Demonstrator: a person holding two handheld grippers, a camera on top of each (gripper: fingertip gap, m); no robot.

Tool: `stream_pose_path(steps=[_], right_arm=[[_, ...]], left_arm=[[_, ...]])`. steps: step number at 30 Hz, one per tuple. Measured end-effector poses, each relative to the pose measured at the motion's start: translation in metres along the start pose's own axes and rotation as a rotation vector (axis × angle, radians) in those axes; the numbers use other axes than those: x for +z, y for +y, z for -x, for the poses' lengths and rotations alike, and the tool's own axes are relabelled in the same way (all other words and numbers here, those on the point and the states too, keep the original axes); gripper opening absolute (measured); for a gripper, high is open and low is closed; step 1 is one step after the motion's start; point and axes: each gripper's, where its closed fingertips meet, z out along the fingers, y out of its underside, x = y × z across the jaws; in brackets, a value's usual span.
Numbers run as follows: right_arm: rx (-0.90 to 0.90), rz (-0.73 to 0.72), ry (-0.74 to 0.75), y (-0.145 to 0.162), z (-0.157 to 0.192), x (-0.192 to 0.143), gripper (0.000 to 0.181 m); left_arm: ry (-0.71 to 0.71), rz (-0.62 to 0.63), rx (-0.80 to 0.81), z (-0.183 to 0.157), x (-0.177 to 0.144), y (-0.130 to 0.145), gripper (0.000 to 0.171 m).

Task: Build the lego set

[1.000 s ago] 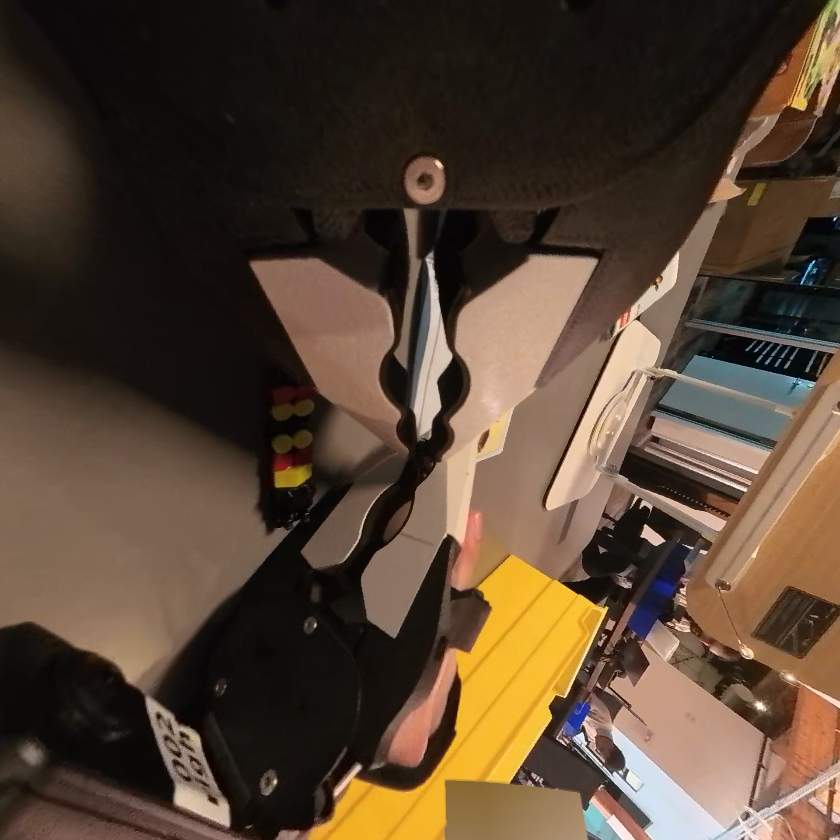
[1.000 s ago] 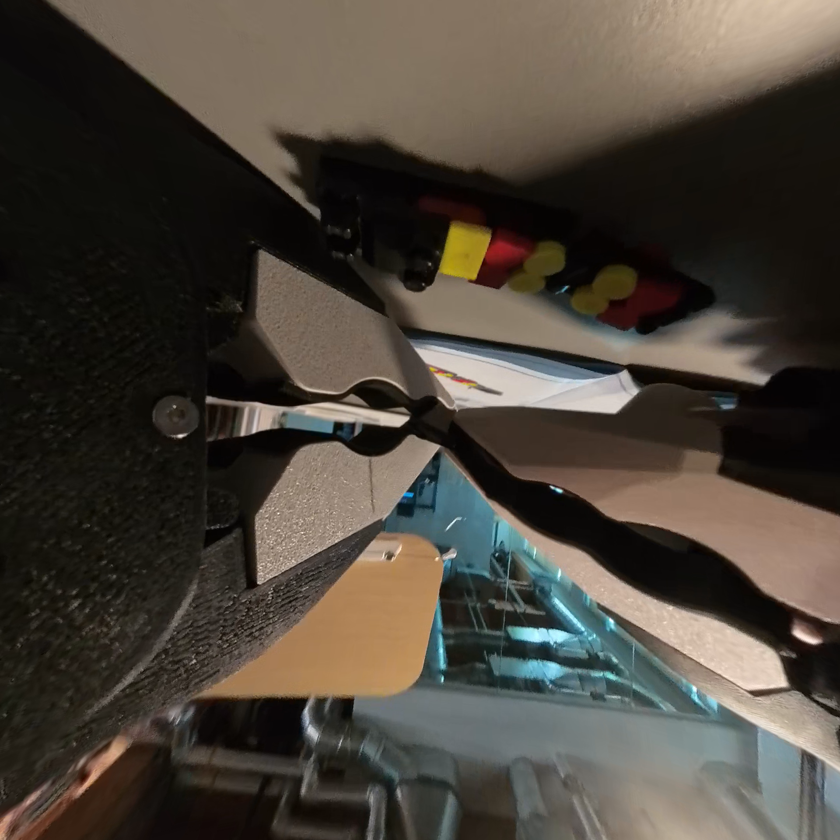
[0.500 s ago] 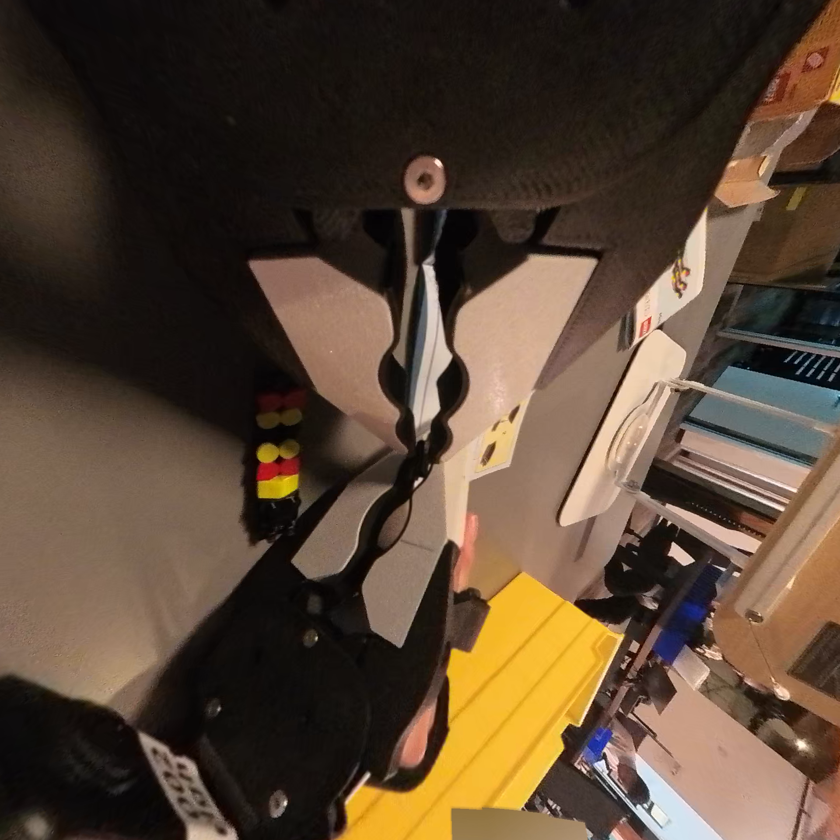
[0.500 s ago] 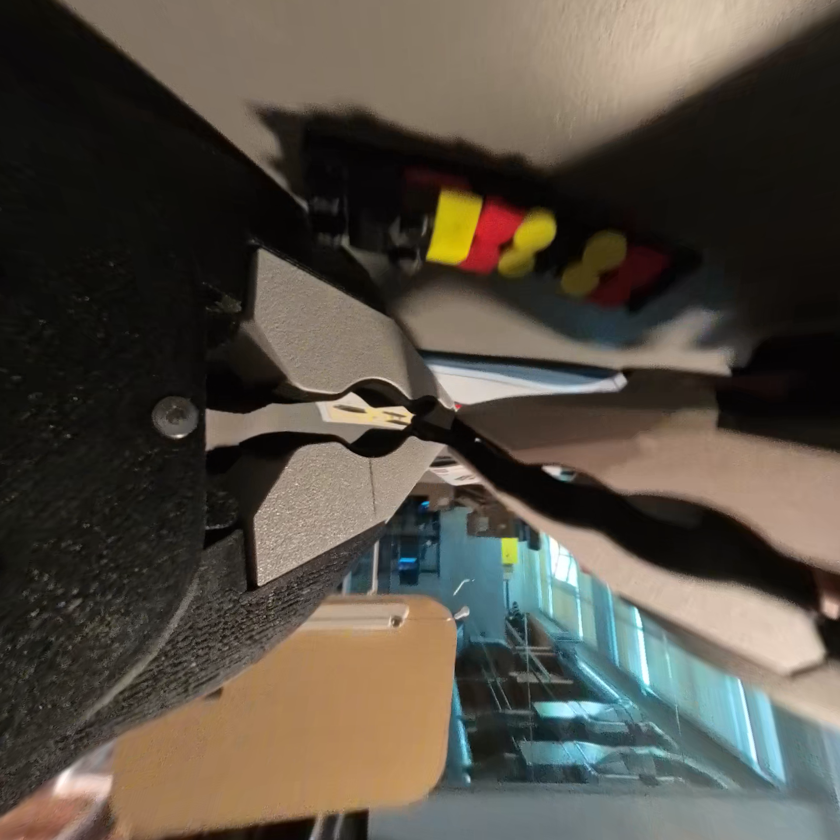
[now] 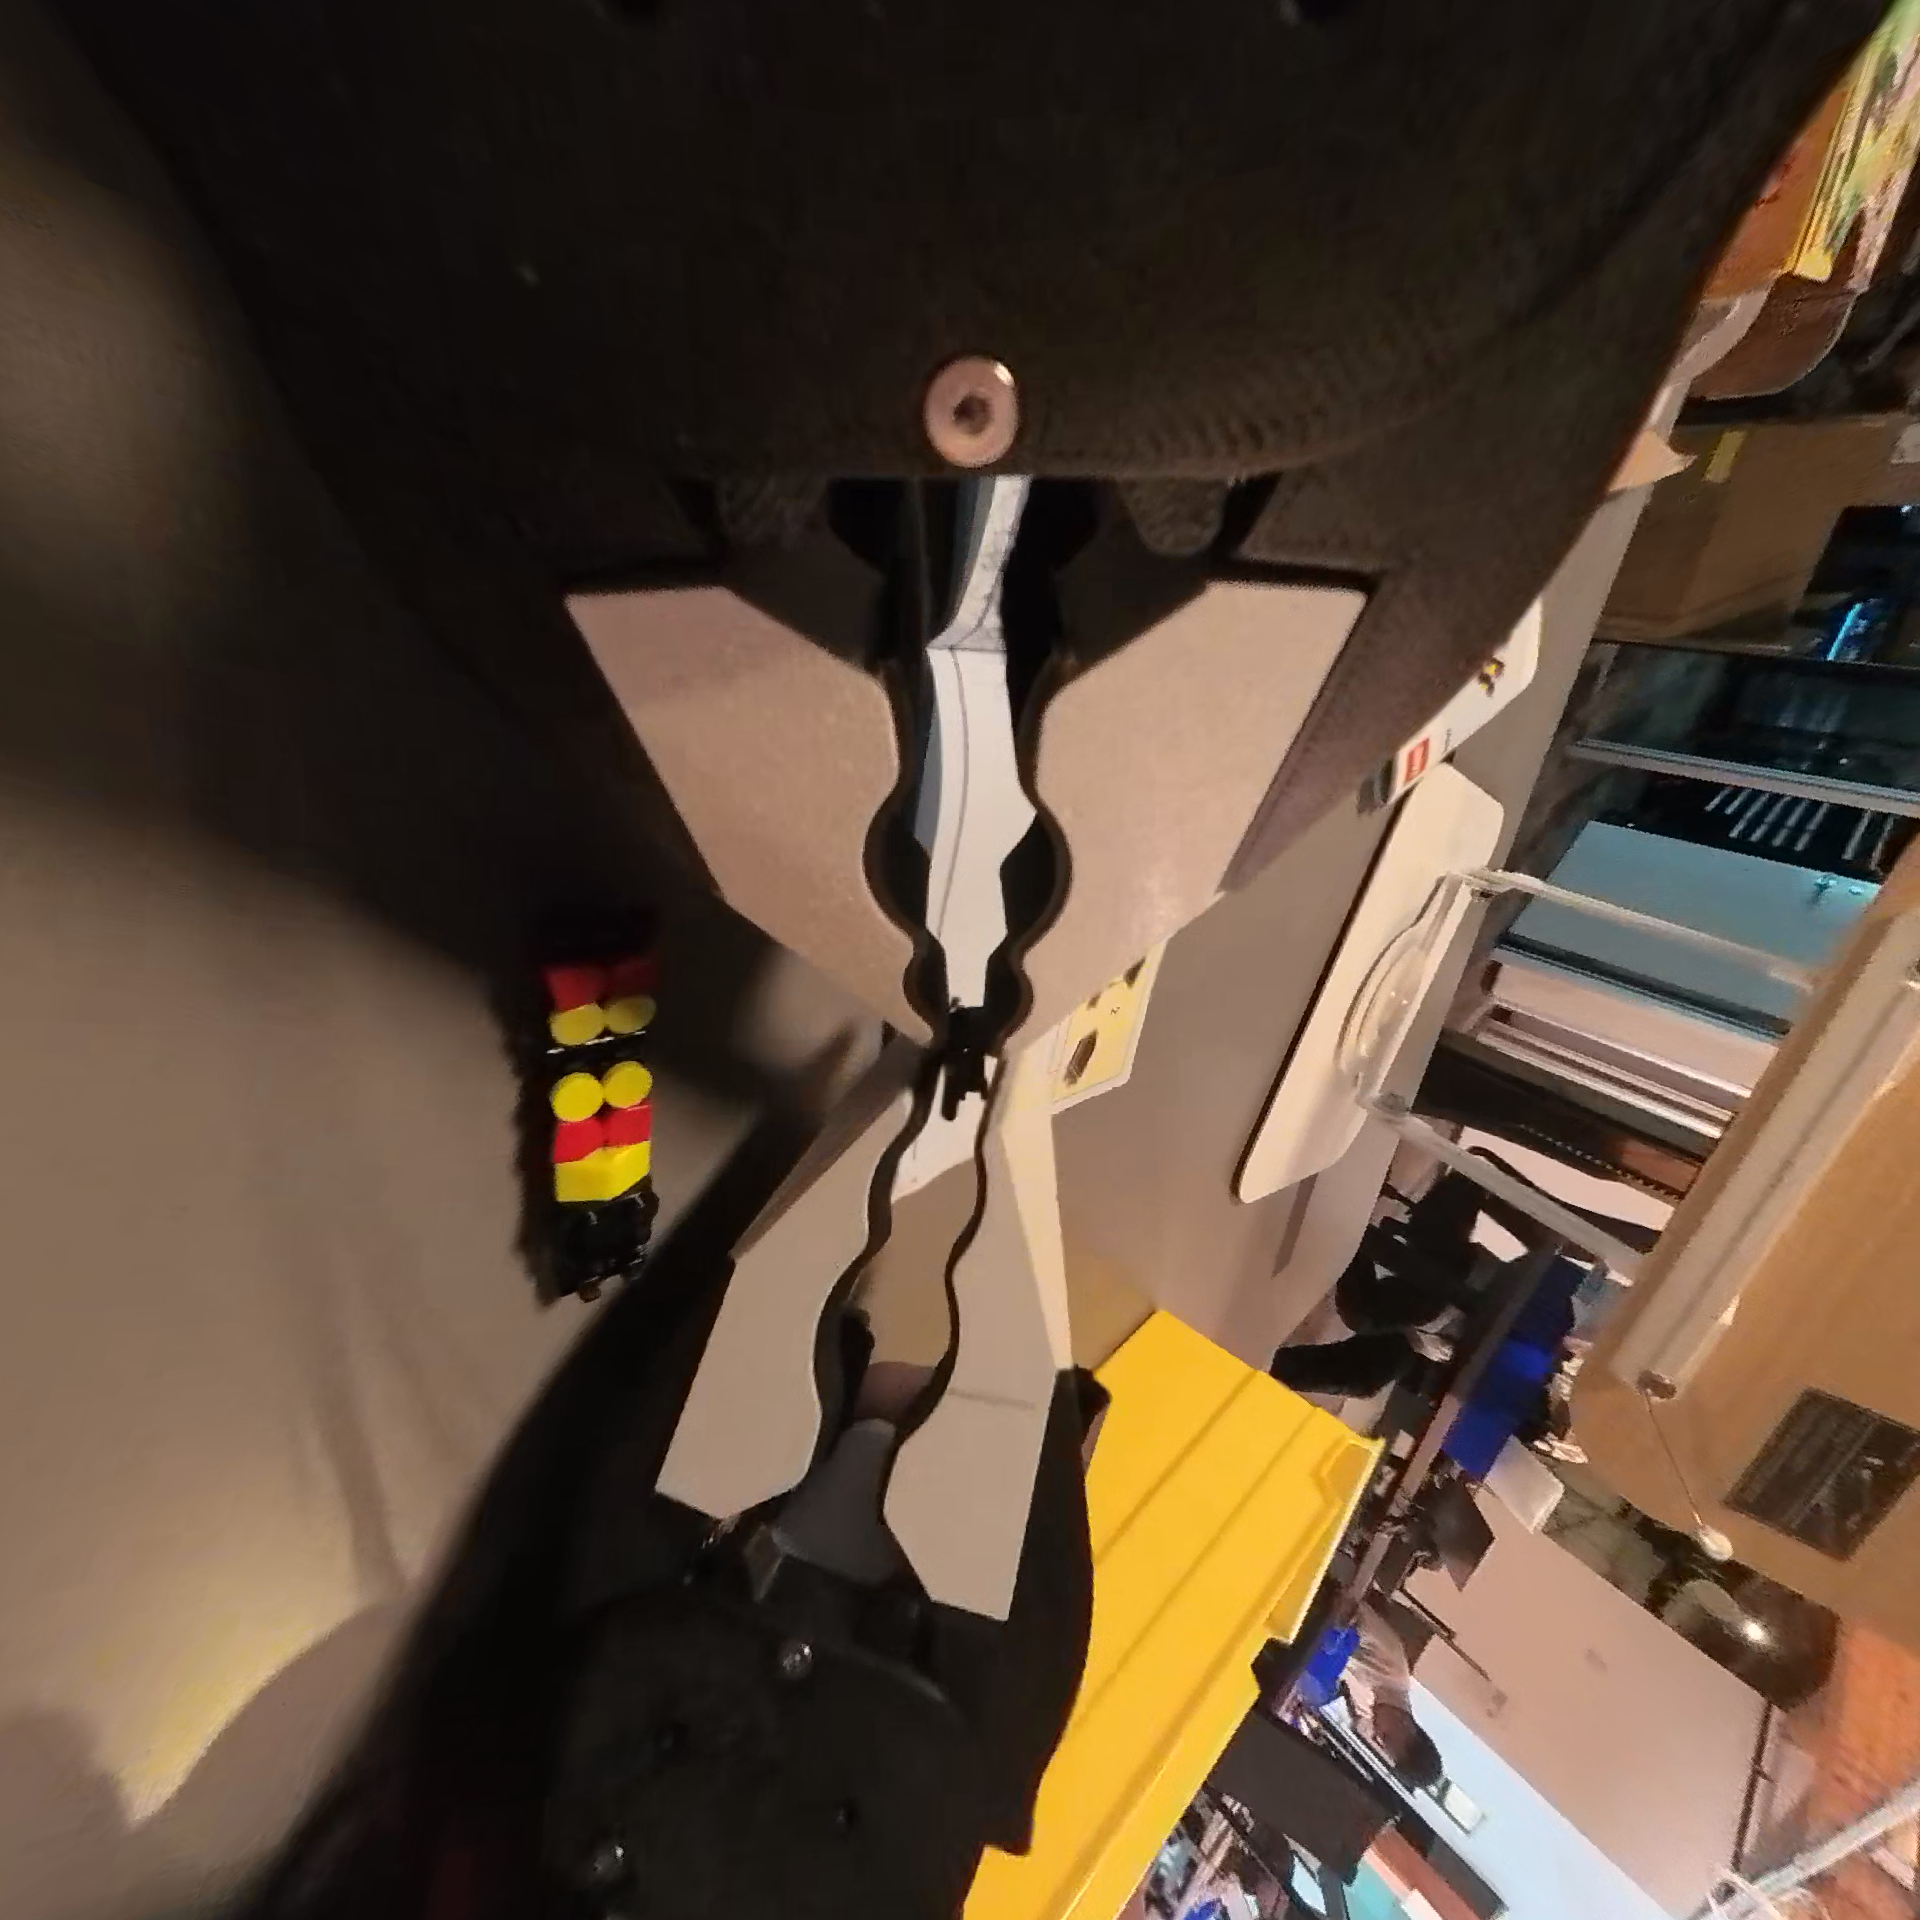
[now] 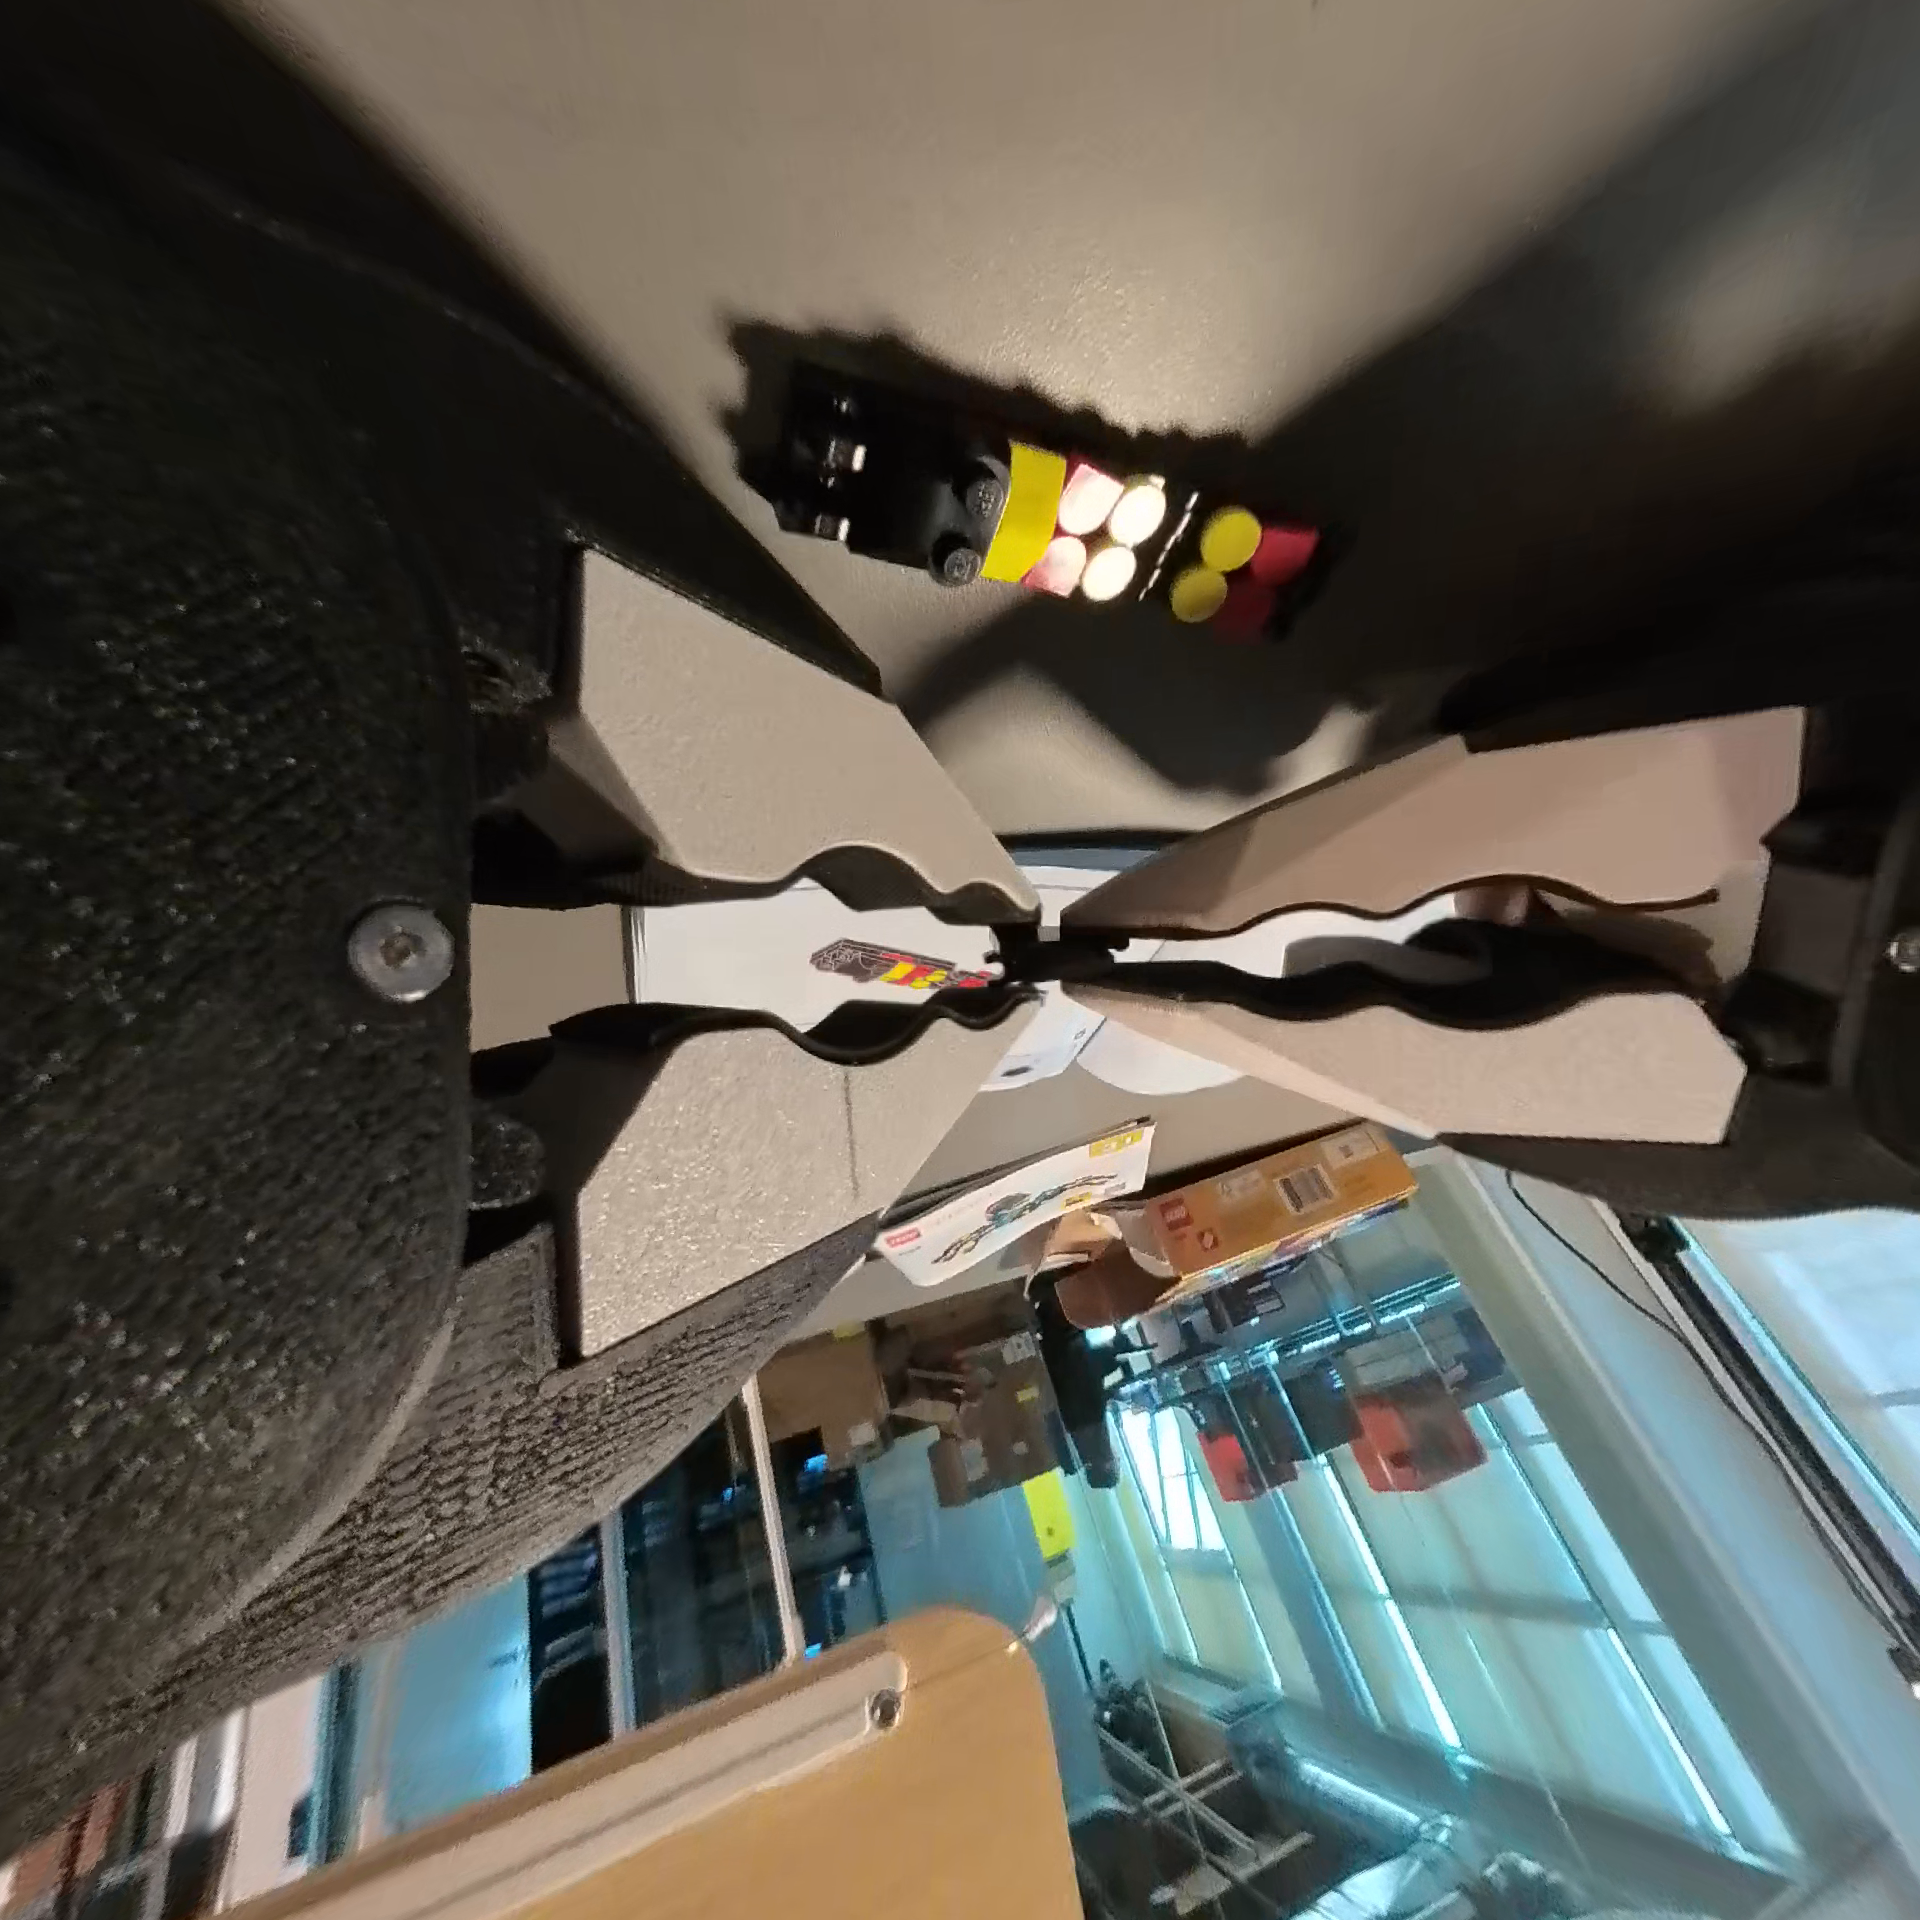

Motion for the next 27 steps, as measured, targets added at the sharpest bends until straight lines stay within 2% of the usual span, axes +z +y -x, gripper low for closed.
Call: stream_pose_path(steps=[3,6,12,17,20,25,27], right_arm=[[0.038,0.006,-0.014,0.0,-0.002,-0.001,0.007],[-0.001,0.013,-0.002,-0.004,-0.002,-0.004,0.007],[0.02,0.017,-0.011,0.002,0.001,-0.001,0.008],[0.015,-0.012,0.015,0.001,-0.003,-0.004,0.018],[0.002,-0.014,0.013,0.004,-0.003,-0.006,0.018],[0.047,-0.053,0.015,0.001,-0.008,-0.011,0.014],[0.071,-0.08,-0.001,-0.002,-0.008,-0.013,0.014]], left_arm=[[-0.001,-0.002,-0.008,0.001,0.0,-0.001,0.006],[0.006,-0.016,-0.026,0.001,-0.003,-0.006,0.005],[-0.016,0.019,0.029,0.0,0.0,-0.001,0.005],[-0.055,0.008,0.088,0.004,-0.002,-0.002,0.006],[-0.093,0.01,0.21,0.006,-0.003,-0.001,0.006],[-0.172,0.027,0.613,0.006,-0.008,0.007,0.006],[-0.202,0.006,0.691,0.008,-0.011,0.007,0.006]])
